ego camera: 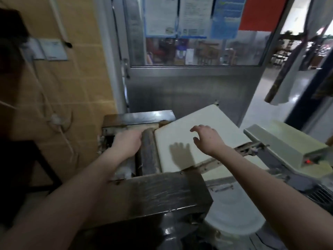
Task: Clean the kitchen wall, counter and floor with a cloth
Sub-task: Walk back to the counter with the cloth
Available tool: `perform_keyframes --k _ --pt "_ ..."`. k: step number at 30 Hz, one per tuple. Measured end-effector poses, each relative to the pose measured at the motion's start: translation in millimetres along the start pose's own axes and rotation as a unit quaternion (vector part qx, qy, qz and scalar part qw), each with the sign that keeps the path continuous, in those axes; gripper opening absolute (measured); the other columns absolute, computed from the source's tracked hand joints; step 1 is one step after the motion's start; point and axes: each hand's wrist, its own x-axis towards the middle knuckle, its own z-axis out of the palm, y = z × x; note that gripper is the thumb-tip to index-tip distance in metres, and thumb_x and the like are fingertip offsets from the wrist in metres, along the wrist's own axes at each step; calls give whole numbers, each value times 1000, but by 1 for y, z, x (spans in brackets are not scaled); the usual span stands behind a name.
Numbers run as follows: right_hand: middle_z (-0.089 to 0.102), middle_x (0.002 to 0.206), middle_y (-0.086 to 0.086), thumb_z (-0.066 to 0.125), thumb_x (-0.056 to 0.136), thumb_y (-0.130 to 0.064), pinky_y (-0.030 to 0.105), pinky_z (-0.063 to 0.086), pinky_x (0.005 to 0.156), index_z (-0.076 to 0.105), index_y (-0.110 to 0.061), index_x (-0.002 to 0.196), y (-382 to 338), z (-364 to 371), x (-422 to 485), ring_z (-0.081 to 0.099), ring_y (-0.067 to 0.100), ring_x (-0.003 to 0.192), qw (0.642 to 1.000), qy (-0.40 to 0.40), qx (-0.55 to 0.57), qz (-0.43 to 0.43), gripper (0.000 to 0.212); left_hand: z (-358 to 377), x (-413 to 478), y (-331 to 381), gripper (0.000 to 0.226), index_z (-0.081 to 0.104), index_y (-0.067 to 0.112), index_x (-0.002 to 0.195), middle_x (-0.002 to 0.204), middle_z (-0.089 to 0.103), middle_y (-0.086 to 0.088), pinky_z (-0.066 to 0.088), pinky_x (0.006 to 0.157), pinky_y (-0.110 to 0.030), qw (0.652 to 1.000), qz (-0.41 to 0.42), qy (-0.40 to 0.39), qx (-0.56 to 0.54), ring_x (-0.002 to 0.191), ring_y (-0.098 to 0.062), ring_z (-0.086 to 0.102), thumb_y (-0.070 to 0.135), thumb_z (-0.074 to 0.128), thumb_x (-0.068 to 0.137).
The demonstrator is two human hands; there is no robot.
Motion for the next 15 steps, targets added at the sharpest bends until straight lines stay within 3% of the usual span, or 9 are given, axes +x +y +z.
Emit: perform_keyframes --k 6,9,15 --pt "59 125 8 51 86 -16 40 45 91 57 -16 118 -109 16 43 52 30 115 990 -9 48 -134 33 -21 -73 -102 14 50 21 93 99 60 -1 39 72 -36 989 -144 -12 38 92 -24 57 21 36 96" --pt "58 125 11 51 87 -17 39 44 93 55 -17 123 -172 27 54 53 31 115 979 -28 50 -196 37 -29 -117 -145 15 52 20 92 96 59 -1 41 70 -35 977 -210 -5 45 87 -23 57 23 37 95" --pt "56 119 10 50 90 -20 42 42 92 50 -17 125 -308 53 62 50 32 114 948 -57 47 -308 36 -40 -214 -231 20 54 17 105 105 58 -3 43 79 -34 949 -307 -14 76 94 -21 55 22 37 96"
